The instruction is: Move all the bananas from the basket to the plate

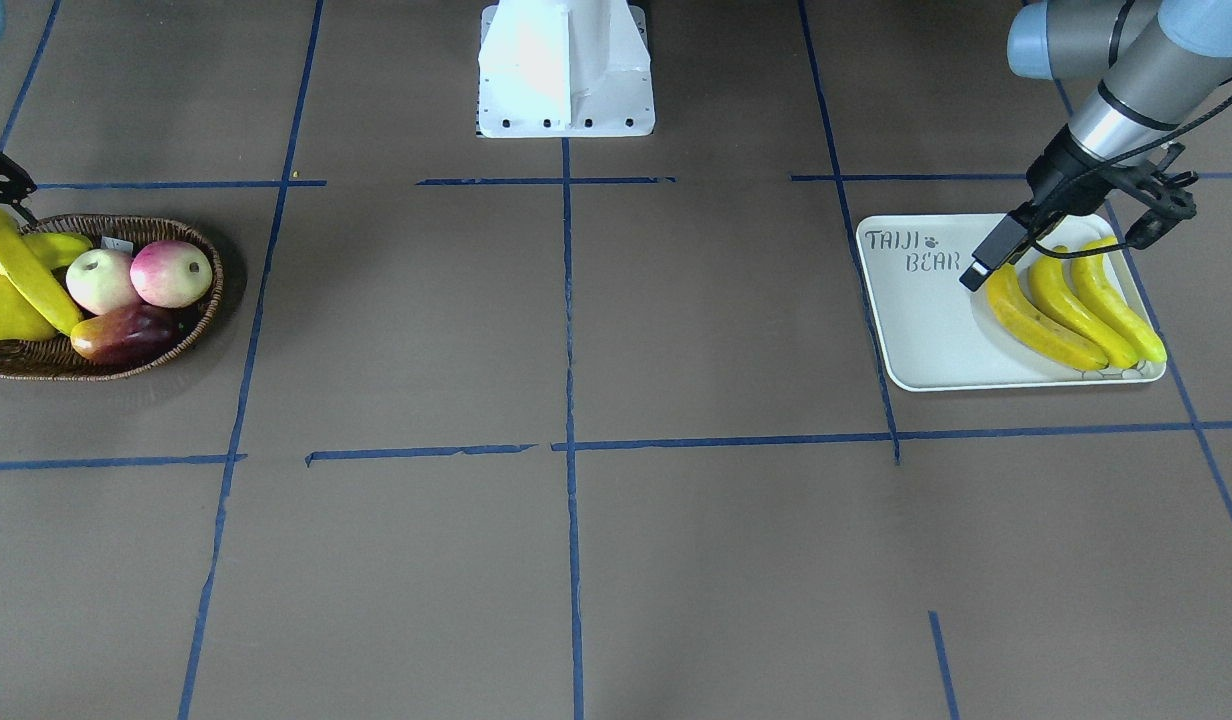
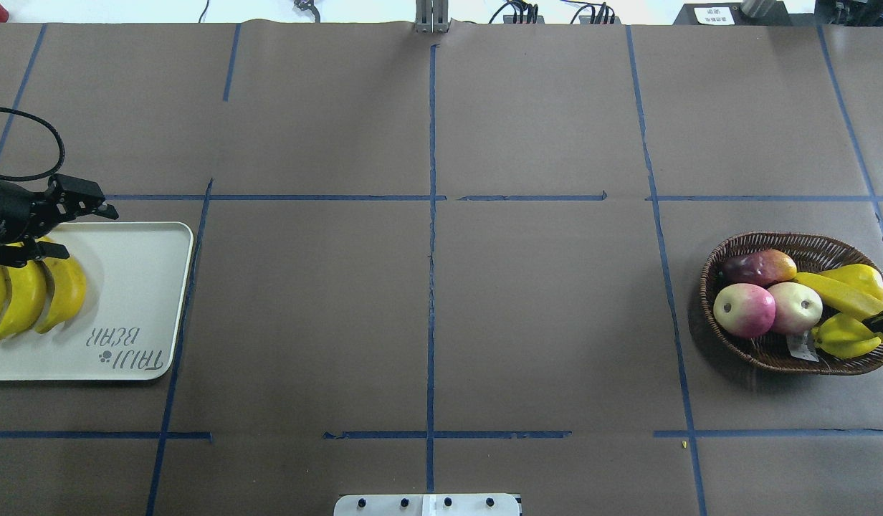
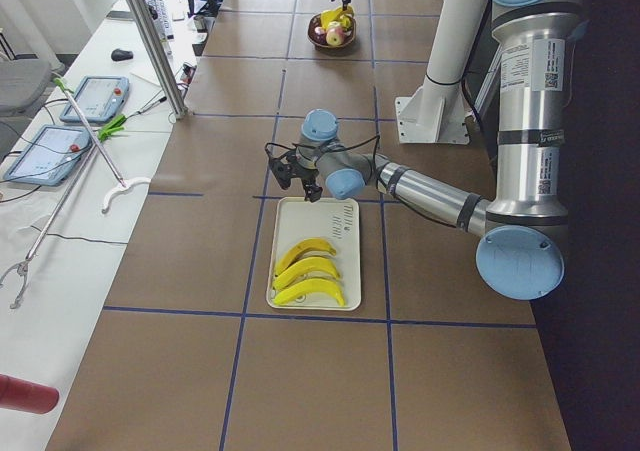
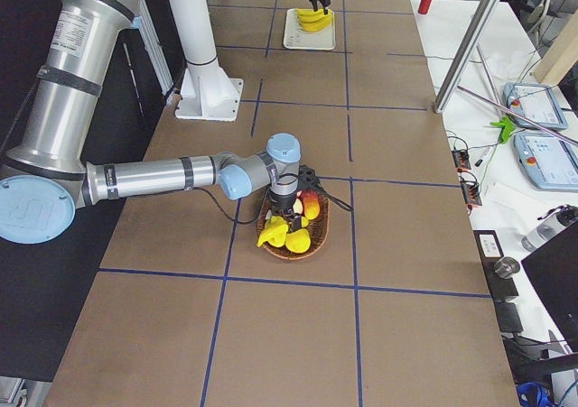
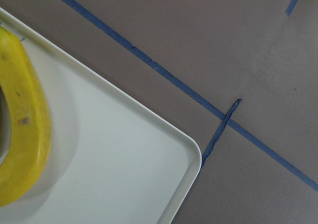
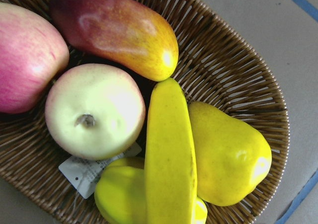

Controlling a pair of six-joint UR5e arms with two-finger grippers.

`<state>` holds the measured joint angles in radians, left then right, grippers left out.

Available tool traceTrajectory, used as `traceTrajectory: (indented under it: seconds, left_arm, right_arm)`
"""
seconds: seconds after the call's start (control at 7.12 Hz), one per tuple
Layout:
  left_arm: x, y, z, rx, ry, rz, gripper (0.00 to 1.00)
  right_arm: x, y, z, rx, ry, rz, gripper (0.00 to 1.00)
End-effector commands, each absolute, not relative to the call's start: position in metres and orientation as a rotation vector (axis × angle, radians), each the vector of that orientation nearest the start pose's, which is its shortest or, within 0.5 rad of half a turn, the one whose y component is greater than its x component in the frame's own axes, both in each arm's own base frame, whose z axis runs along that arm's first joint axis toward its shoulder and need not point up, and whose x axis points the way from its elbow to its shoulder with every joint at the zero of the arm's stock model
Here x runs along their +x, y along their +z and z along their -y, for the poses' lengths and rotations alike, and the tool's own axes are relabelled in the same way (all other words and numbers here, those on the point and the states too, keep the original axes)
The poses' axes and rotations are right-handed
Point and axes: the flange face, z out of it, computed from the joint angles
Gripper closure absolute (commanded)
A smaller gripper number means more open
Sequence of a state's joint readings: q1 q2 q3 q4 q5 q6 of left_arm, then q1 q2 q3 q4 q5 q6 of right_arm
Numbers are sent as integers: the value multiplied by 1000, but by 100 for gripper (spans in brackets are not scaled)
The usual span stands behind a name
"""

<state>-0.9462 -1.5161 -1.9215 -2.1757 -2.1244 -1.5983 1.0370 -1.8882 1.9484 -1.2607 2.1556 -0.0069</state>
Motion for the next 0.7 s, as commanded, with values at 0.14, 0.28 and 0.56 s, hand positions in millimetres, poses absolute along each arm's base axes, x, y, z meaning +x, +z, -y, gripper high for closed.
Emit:
traceTrajectory:
  seconds: [0.14, 0.28, 0.56]
  left_arm:
    - [216, 447, 436, -75, -638, -1031, 0]
    - [216, 447, 437, -74, -637, -1032, 0]
    - [216, 446, 436, -74, -635, -1033, 0]
  right_arm:
    - [-147, 611, 360, 133, -668, 642, 2]
    - [-145, 614, 357, 128, -669, 634, 6]
    - [-145, 616, 356, 126, -677, 629, 66]
